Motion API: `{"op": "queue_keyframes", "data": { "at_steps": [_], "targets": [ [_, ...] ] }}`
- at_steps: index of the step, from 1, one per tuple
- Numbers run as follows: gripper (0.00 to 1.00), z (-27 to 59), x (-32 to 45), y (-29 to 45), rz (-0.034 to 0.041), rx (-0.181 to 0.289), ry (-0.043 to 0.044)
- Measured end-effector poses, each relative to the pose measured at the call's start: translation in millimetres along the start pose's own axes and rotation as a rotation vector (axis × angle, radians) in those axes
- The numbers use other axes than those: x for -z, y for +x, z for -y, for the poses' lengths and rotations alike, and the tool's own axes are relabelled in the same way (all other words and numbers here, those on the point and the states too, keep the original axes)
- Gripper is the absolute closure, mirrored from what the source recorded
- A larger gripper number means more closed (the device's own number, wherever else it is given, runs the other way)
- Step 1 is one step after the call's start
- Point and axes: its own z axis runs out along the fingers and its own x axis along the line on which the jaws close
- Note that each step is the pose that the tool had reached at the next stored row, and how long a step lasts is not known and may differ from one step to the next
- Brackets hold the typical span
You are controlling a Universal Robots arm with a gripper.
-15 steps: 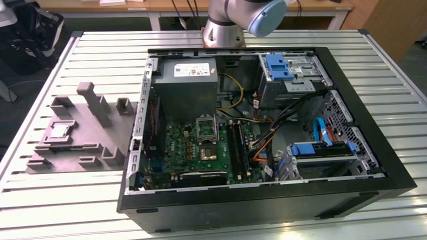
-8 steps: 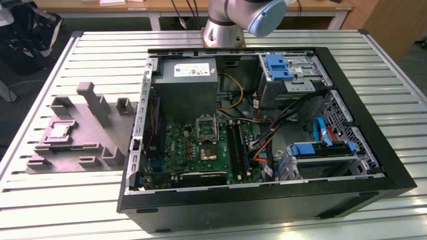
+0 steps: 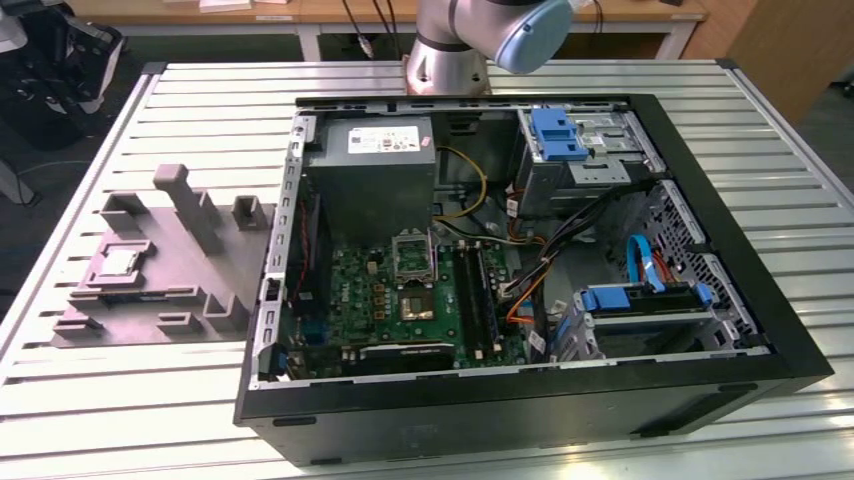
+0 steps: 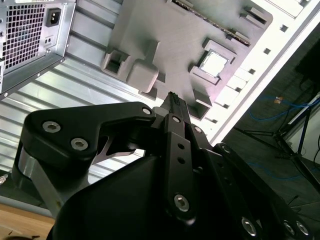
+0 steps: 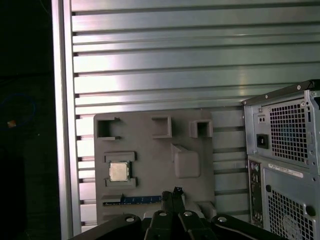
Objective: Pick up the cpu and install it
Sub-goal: 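Reach for the cpu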
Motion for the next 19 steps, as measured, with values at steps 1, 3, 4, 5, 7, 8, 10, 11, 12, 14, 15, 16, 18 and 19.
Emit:
{"op": "queue_keyframes", "data": {
  "at_steps": [1,3,4,5,7,8,10,11,12,14,15,16,18,19],
  "targets": [
    [0.89,0.0,0.0,0.3,0.0001,0.0,-0.0001],
    [0.89,0.1,0.0,1.2,0.0001,0.0,0.0],
    [0.89,0.1,0.0,2.1,0.0,0.0,0.0],
    [0.89,0.2,0.1,3.0,0.0,0.0,0.0],
    [0.89,0.4,0.1,5.1,0.0,0.0,0.0],
    [0.89,0.5,0.1,6.0,0.0001,0.0,-0.0001],
    [0.89,0.6,0.1,7.7,0.0,0.0,0.0],
    [0.89,0.7,0.1,8.6,0.0001,0.0,0.0],
    [0.89,0.7,0.1,9.6,0.0,0.0,-0.0001],
    [0.89,0.9,0.1,11.0,0.0,0.0,0.0],
    [0.89,0.9,0.0,11.7,0.0,0.0,-0.0001],
    [0.89,0.9,0.0,12.4,0.0001,0.0,-0.0001],
    [0.89,1.1,-0.1,14.9,0.0,0.0,0.0],
    [0.89,1.2,-0.2,15.4,0.0,0.0,0.0]
  ]
}}
